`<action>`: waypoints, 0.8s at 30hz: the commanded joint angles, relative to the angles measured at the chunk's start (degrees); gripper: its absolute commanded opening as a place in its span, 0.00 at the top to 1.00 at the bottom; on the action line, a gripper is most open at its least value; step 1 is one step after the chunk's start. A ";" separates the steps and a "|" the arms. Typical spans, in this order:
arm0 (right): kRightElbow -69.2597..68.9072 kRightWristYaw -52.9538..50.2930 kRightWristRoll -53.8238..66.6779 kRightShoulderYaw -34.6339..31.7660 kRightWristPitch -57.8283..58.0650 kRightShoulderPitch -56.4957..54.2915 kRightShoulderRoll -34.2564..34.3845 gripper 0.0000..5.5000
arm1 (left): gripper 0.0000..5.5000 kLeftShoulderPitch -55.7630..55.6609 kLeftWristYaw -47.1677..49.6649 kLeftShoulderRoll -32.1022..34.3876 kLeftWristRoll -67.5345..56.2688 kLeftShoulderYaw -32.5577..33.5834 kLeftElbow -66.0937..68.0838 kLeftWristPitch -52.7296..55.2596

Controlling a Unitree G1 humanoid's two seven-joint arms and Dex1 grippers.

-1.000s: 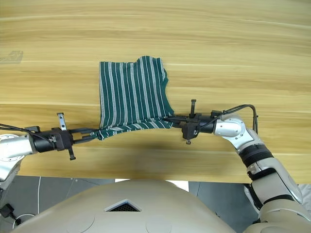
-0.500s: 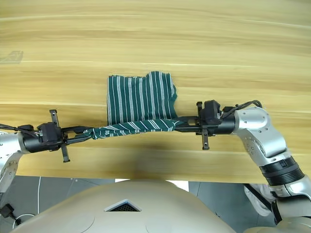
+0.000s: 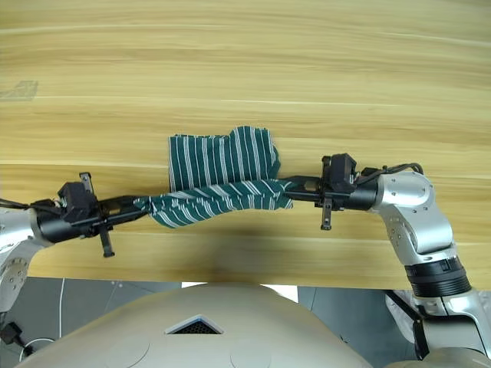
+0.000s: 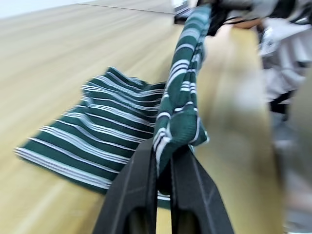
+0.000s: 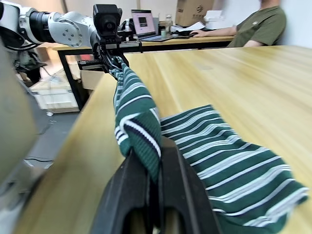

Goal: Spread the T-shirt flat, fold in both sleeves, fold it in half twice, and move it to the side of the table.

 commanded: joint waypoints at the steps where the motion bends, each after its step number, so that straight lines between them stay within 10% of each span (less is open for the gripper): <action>1: 7.35 -2.87 -4.86 -2.12 -0.81 -8.11 4.37 1.00 | 0.97 -9.46 3.78 -3.36 7.35 -2.68 6.56 1.86; 15: 30.05 -10.76 -24.59 -0.09 -11.22 -21.09 15.48 1.00 | 0.97 -22.98 6.83 -14.88 20.66 -7.23 23.07 -5.78; 24: 41.45 -21.30 -29.22 -4.55 -19.53 -26.53 19.94 0.68 | 0.81 -28.38 16.22 -20.10 25.63 -4.56 32.92 -7.73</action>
